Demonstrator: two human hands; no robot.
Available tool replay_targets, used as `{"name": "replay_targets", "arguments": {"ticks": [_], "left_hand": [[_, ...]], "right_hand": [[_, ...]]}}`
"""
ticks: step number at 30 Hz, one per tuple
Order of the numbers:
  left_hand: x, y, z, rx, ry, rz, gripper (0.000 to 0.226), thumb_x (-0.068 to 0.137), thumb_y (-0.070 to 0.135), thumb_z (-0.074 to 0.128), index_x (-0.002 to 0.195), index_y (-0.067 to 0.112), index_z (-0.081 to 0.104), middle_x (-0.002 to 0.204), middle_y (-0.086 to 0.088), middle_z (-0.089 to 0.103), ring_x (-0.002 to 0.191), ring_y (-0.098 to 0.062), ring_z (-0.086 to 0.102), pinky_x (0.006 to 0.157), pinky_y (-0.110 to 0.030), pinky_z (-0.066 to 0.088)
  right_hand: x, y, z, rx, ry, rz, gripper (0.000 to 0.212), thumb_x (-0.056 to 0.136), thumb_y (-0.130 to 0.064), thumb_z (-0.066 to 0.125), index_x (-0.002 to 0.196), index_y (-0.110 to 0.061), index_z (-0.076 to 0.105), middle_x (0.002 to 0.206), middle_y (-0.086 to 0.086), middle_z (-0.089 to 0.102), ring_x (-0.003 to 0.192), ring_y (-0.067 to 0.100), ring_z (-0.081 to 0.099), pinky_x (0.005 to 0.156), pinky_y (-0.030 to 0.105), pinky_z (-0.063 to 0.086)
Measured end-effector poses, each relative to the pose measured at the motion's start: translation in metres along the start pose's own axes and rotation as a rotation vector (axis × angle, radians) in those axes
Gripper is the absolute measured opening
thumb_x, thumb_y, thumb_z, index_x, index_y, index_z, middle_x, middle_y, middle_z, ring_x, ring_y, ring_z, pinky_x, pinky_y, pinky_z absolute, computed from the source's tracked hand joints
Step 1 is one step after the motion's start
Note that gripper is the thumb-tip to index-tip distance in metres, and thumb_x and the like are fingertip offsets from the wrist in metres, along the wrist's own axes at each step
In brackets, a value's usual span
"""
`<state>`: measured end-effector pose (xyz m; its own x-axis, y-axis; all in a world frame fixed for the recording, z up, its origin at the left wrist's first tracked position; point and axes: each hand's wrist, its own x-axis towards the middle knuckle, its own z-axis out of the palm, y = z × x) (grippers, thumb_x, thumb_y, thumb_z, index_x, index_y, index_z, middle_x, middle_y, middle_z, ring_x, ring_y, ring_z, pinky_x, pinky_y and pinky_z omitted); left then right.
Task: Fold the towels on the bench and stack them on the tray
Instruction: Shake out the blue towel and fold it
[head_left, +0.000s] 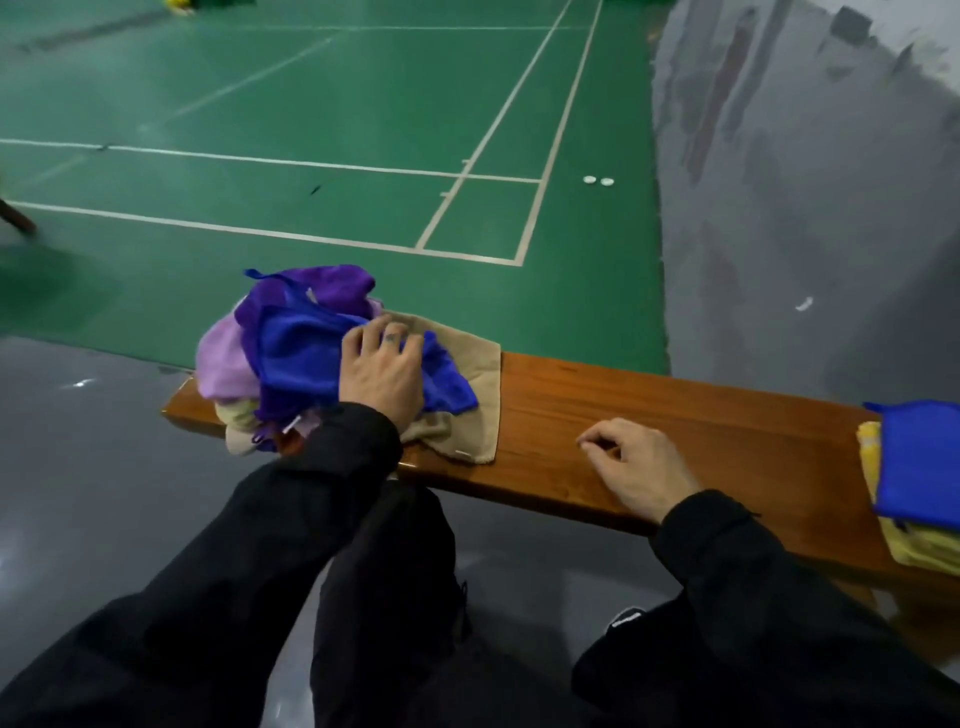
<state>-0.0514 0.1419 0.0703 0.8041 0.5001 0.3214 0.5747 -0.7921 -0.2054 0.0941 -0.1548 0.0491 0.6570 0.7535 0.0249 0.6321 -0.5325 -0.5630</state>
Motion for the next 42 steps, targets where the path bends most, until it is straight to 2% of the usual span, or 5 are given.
{"name": "replay_targets", "arguments": {"ticks": [15, 27, 32, 36, 42], "left_hand": [[0.042, -0.032, -0.023, 0.271, -0.259, 0.186, 0.039, 0.092, 0.026, 0.053, 0.131, 0.026, 0.050, 0.127, -0.002, 0.066, 0.114, -0.023, 0.060, 0.095, -0.040, 0.038], [0.036, 0.017, -0.120, -1.050, 0.163, -0.163, 0.012, 0.099, 0.014, 0.059, 0.111, 0.015, 0.055, 0.095, -0.007, 0.070, 0.082, -0.025, 0.065, 0.079, -0.039, 0.052], [0.014, 0.092, -0.140, -2.103, -0.394, -0.454, 0.031, 0.094, 0.012, 0.066, 0.121, -0.001, 0.065, 0.107, -0.020, 0.070, 0.087, -0.026, 0.068, 0.078, -0.035, 0.057], [-0.021, 0.141, -0.126, -2.159, -1.056, -0.670, 0.054, 0.098, 0.048, 0.055, 0.114, -0.001, 0.072, 0.107, -0.023, 0.073, 0.094, -0.034, 0.071, 0.085, -0.041, 0.058], [-0.040, 0.178, -0.091, -2.040, -0.751, -0.637, 0.038, 0.102, 0.031, 0.056, 0.117, -0.002, 0.069, 0.113, -0.025, 0.072, 0.116, -0.042, 0.064, 0.097, -0.046, 0.053]], "right_hand": [[-0.018, -0.009, -0.017, 0.038, -0.058, -0.007, 0.017, 0.102, -0.037, 0.057, 0.108, -0.035, 0.073, 0.112, -0.019, 0.070, 0.104, 0.002, 0.061, 0.092, 0.029, 0.052], [-0.012, -0.029, -0.021, 0.373, -0.052, 0.078, 0.011, 0.100, -0.033, 0.064, 0.108, -0.035, 0.071, 0.105, -0.023, 0.070, 0.101, -0.005, 0.063, 0.086, 0.017, 0.048], [-0.010, -0.039, -0.022, 1.250, -0.134, 0.201, 0.054, 0.089, -0.052, 0.073, 0.131, -0.019, 0.065, 0.130, 0.003, 0.071, 0.126, 0.022, 0.062, 0.108, 0.042, 0.046], [-0.027, -0.030, -0.026, 1.557, -0.171, 0.341, 0.082, 0.074, -0.065, 0.078, 0.134, -0.010, 0.065, 0.133, 0.015, 0.068, 0.125, 0.030, 0.062, 0.111, 0.044, 0.044], [-0.041, 0.007, -0.046, 1.509, 0.139, 0.350, 0.062, 0.099, -0.049, 0.058, 0.135, 0.002, 0.060, 0.132, 0.019, 0.067, 0.129, 0.031, 0.061, 0.118, 0.049, 0.038]]}}
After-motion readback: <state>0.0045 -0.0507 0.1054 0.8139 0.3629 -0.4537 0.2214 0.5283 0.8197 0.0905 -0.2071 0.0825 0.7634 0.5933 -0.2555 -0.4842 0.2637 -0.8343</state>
